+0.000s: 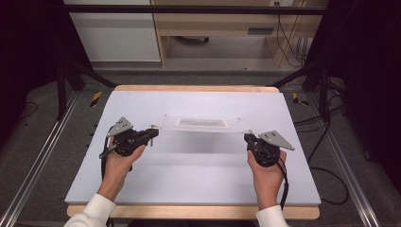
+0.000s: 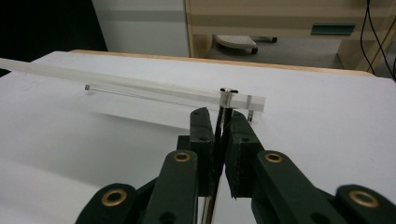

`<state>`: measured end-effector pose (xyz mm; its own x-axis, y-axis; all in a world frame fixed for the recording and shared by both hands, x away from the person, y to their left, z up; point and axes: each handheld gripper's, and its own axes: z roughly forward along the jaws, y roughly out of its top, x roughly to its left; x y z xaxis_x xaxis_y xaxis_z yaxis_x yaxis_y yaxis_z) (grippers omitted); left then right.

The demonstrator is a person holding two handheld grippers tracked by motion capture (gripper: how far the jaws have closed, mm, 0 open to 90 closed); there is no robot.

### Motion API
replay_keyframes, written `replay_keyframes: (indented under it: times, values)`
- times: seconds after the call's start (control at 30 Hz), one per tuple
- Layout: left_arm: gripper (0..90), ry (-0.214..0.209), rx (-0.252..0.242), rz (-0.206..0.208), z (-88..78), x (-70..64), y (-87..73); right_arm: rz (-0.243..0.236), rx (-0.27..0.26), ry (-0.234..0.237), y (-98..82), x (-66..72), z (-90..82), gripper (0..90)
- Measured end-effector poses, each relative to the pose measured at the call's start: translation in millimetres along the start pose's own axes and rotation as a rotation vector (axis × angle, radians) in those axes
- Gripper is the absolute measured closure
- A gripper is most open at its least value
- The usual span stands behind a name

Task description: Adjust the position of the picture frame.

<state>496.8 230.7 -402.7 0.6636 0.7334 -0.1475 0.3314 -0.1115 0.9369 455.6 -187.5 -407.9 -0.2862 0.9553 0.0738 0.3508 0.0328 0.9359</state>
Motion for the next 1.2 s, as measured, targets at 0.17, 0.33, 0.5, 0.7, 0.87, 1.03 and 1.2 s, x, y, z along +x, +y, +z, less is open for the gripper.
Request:
replay_keyframes:
  times: [0.17,0.33,0.5,0.7,0.87,1.03,1.2]
  values:
    - [81.6,0.010,0.014,0.006,-1.2,-0.4,-4.7,-0.006,0.002,0.002,-1.1,1.4,-0.6,82.7]
    - [81.7,0.017,0.016,0.009,-3.0,-1.9,-8.3,-0.011,0.004,0.005,-4.5,3.4,-2.3,82.7]
    - [81.8,0.017,0.024,0.016,-4.3,-4.0,-11.4,-0.009,0.006,0.012,-8.8,3.0,-3.8,82.8]
    - [82.2,0.016,0.024,0.009,-5.4,-6.4,-16.3,-0.009,0.013,0.019,-14.1,2.4,-5.4,82.9]
    - [82.8,0.015,0.033,-0.009,-7.0,-9.0,-25.7,-0.013,0.029,0.030,-19.6,1.8,-6.9,83.0]
    - [83.6,0.016,0.046,-0.026,-7.9,-11.2,-36.3,-0.012,0.048,0.045,-27.2,0.8,-8.0,83.4]
    - [84.1,0.021,0.065,-0.036,-7.6,-14.0,-45.2,0.003,0.063,0.053,-35.2,0.0,-8.8,84.1]
